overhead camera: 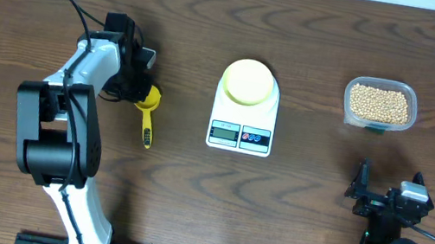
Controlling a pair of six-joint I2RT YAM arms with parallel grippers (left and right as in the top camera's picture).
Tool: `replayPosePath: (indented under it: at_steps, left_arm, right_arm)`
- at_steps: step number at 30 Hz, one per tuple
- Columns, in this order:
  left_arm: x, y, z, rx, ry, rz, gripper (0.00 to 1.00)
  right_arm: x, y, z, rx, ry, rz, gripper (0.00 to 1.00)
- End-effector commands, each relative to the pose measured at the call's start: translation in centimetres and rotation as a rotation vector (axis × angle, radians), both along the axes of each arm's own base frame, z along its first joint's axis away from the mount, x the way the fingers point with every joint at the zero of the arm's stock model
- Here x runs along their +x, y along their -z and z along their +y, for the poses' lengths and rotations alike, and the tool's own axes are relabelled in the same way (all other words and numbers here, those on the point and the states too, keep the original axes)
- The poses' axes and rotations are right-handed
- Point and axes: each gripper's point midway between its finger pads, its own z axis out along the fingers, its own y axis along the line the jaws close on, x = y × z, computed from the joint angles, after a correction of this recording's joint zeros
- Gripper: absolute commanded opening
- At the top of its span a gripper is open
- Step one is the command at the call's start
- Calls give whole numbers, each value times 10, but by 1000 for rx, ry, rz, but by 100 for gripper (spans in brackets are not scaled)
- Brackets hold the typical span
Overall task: Scoop item into bowl and weigh 50g on scale
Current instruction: 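Lift the yellow scoop with the left gripper off the table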
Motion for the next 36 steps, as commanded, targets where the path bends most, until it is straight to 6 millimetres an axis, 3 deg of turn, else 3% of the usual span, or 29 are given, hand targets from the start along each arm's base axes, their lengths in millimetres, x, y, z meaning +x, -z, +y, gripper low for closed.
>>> replayPosePath:
  at_steps: [1, 14, 20, 29, 36]
  left_arm:
    - [-6, -8, 0, 5, -5, -2, 8]
    - [6, -71, 1, -7, -145, -163, 8]
    - [7, -89, 1, -26, -243, -203, 8]
    - [-5, -95, 0, -81, -560, -150, 8]
    - [-9, -94, 0, -84, -596, -132, 8]
  right_arm:
    - [-1, -1, -1, 13, 8, -6, 99]
    - [-1, -1, -1, 13, 8, -6, 99]
    - [-1, -1, -1, 13, 8, -6, 99]
    - [-1, -1, -1, 13, 8, -6, 99]
    - [-1, -1, -1, 13, 8, -6, 99]
